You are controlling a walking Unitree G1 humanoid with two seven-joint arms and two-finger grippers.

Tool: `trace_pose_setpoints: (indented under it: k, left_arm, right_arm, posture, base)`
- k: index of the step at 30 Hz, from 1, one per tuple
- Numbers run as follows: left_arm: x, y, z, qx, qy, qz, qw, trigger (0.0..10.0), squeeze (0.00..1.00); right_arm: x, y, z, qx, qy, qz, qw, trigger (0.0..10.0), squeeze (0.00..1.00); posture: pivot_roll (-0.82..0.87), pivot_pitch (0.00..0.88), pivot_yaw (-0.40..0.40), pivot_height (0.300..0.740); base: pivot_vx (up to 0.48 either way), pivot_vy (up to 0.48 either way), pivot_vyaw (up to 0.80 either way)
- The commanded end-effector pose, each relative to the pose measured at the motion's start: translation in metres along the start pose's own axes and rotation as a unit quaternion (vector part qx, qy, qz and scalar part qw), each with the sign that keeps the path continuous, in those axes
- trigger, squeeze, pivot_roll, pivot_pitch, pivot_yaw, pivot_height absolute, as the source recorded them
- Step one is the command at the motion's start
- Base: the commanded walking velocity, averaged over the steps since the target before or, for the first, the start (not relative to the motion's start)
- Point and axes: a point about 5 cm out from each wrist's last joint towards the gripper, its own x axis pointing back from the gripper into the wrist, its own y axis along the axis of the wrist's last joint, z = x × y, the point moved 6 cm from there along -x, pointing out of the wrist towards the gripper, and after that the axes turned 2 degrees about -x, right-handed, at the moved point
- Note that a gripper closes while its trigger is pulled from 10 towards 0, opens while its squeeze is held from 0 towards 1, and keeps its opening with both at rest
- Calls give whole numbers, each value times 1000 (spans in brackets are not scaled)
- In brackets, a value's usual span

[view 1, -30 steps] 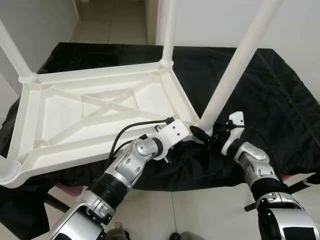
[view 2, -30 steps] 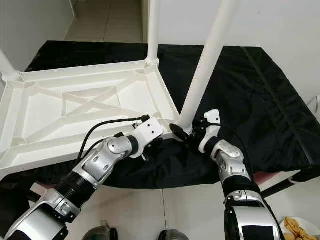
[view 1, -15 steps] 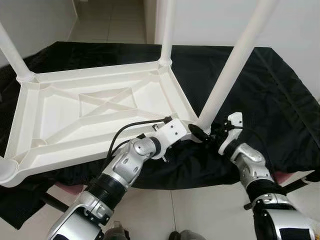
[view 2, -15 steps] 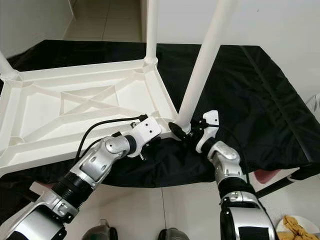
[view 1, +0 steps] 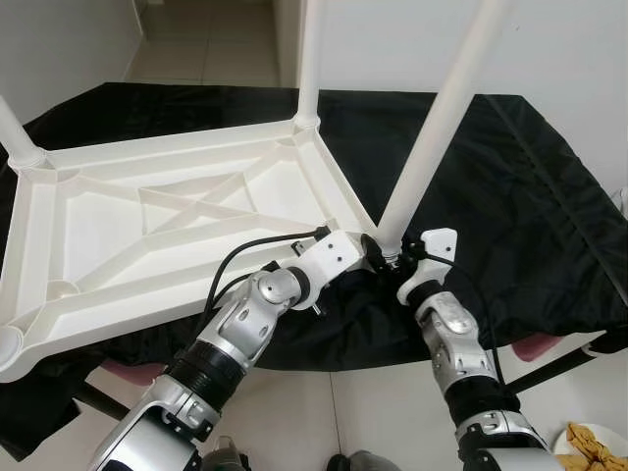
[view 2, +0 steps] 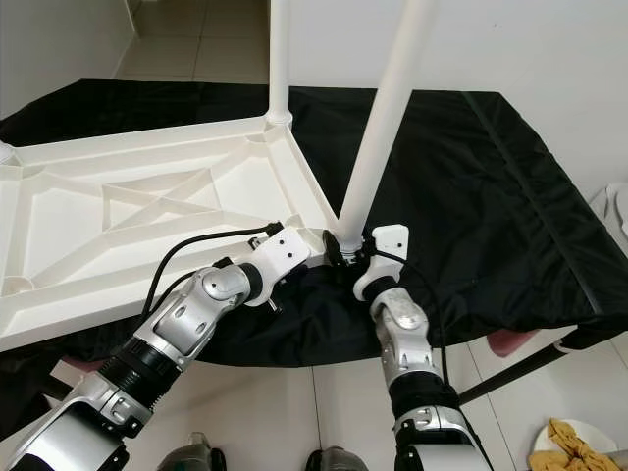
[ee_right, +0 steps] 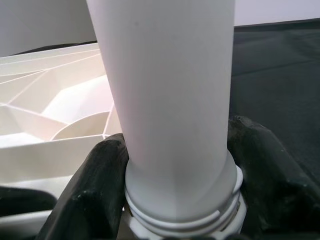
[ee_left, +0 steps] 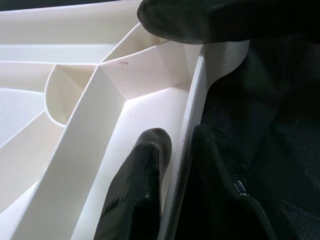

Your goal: Building children table

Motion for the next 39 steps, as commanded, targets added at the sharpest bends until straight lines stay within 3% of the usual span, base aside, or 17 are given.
trace_pose_setpoints:
  k: [1,4,9,12,13,14,15,16,17,18,19,24,25,26,27,32,39]
  left_arm:
    - [-4,29,-20,-21,-32,-49,998,10000,0]
    - [-3,29,-21,-20,-33,-48,998,10000,0]
    - [-3,29,-21,-20,-33,-48,998,10000,0]
    - [-3,29,-21,-22,-33,-48,998,10000,0]
    - [-3,29,-21,-22,-33,-48,998,10000,0]
    - [-3,29,-21,-22,-33,-48,998,10000,0]
    - [-3,29,-21,-24,-33,-49,998,10000,0]
    - [-3,29,-21,-24,-33,-49,998,10000,0]
    - [-4,29,-21,-25,-34,-49,998,10000,0]
    - [-4,29,-21,-25,-34,-49,998,10000,0]
    - [-4,30,-21,-26,-34,-50,998,10000,0]
    - [-5,32,-21,-28,-34,-52,998,10000,0]
    - [-6,32,-21,-28,-34,-52,998,10000,0]
    - [-6,33,-21,-28,-34,-53,998,10000,0]
    - [-6,33,-21,-29,-34,-54,998,10000,0]
    - [-7,34,-21,-31,-33,-56,997,10000,0]
    - [-7,38,-19,-31,-30,-59,997,10000,0]
  right_arm:
    - [7,-25,-9,-19,-70,51,996,0,0]
    - [10,-28,-12,-21,-119,56,991,0,0]
    - [14,-34,-13,-21,-152,71,986,0,0]
    - [14,-35,-6,-12,-135,74,988,392,0]
    - [14,-34,-4,-12,-129,73,989,2157,0]
    - [14,-34,-4,-12,-129,73,989,2157,0]
    - [13,-33,-3,-12,-120,72,990,10000,0]
    - [13,-33,-3,-12,-120,72,990,10000,0]
    - [11,-30,-3,-18,-102,67,992,10000,753]
    - [11,-30,-3,-18,-102,67,992,10000,753]
    - [9,-25,-4,-19,-88,59,994,10000,1000]
    - [4,-10,-16,3,-53,39,998,10000,1000]
    - [2,-5,-19,10,-29,35,999,10000,624]
    - [0,-1,-21,15,-8,33,999,10000,161]
    - [0,3,-20,22,23,33,999,10000,0]
    - [-2,12,-28,54,102,43,992,10000,0]
    - [-2,5,-16,50,176,63,981,10000,0]
  posture:
    - [55,29,-56,740]
    - [60,26,-60,740]
    - [60,22,-60,740]
    - [59,16,-58,740]
    - [59,15,-58,740]
    - [59,15,-58,740]
    - [58,12,-57,740]
    - [58,12,-57,740]
    - [52,4,-57,740]
    - [52,4,-57,740]
    - [51,2,-58,740]
    - [45,0,-59,740]
    - [46,0,-60,740]
    - [46,0,-61,740]
    - [46,0,-61,740]
    - [46,0,-65,740]
    - [52,0,-64,740]
  base:
    - [0,0,0]
    - [0,0,0]
    - [0,0,0]
    - [0,0,0]
    - [0,0,0]
    - [0,0,0]
    - [0,0,0]
    - [0,0,0]
    - [0,0,0]
    - [0,0,0]
    - [0,0,0]
    - [0,0,0]
    - [0,0,0]
    - [0,0,0]
    - [0,0,0]
    - [0,0,0]
    - [0,0,0]
